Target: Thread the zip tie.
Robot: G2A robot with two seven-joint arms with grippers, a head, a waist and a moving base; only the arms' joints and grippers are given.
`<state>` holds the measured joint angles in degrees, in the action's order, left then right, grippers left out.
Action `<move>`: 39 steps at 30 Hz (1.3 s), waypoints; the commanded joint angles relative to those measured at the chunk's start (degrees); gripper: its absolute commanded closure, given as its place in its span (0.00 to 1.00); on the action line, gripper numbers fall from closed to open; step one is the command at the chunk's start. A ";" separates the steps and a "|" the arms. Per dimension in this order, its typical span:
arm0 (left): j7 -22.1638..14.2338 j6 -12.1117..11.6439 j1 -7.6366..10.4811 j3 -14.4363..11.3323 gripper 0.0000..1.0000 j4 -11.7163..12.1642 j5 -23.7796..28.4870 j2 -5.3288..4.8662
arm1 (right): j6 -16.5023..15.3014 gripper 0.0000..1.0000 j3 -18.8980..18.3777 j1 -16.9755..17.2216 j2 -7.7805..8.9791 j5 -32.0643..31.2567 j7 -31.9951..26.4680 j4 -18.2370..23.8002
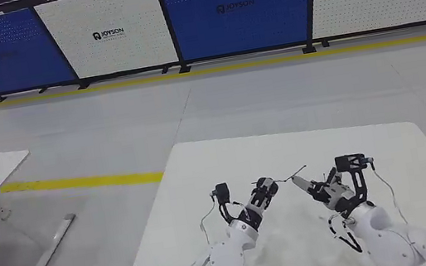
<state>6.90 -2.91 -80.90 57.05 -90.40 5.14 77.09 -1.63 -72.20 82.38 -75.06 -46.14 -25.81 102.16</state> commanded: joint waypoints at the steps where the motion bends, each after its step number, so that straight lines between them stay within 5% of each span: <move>1: -0.02 -0.01 0.00 0.01 1.00 0.00 -0.01 0.00 | -0.02 0.00 0.01 0.01 -0.01 0.04 0.05 0.00; 5: -0.02 -0.01 0.00 0.01 1.00 0.00 -0.01 0.00 | -0.33 0.00 0.12 0.14 -0.01 0.22 0.47 -0.10; 12: -4.03 1.99 -1.31 1.29 1.00 -2.48 6.69 -0.07 | -5.59 0.00 -0.22 -1.04 0.41 1.53 -1.92 -1.64; 26: -4.22 1.86 -1.37 1.11 1.00 -2.47 6.53 -0.05 | -6.00 0.02 -0.49 -1.26 0.46 2.07 0.33 -2.15; 28: -4.65 1.63 -1.44 0.87 1.00 -2.54 6.34 -0.04 | -5.90 0.62 -0.20 -1.56 0.45 1.81 0.79 -2.34; 31: -4.70 1.56 -1.52 0.68 1.00 -2.69 6.14 -0.01 | -5.95 1.00 0.34 -2.13 0.48 1.39 0.29 -2.50; 39: -4.23 1.58 -1.42 0.75 1.00 -3.07 6.32 0.11 | -6.91 1.00 2.00 -3.19 0.60 0.75 -2.04 -3.48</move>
<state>2.64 -1.32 -82.31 57.79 -93.42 11.43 77.19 -8.53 -70.32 79.25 -74.46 -45.35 -27.74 98.78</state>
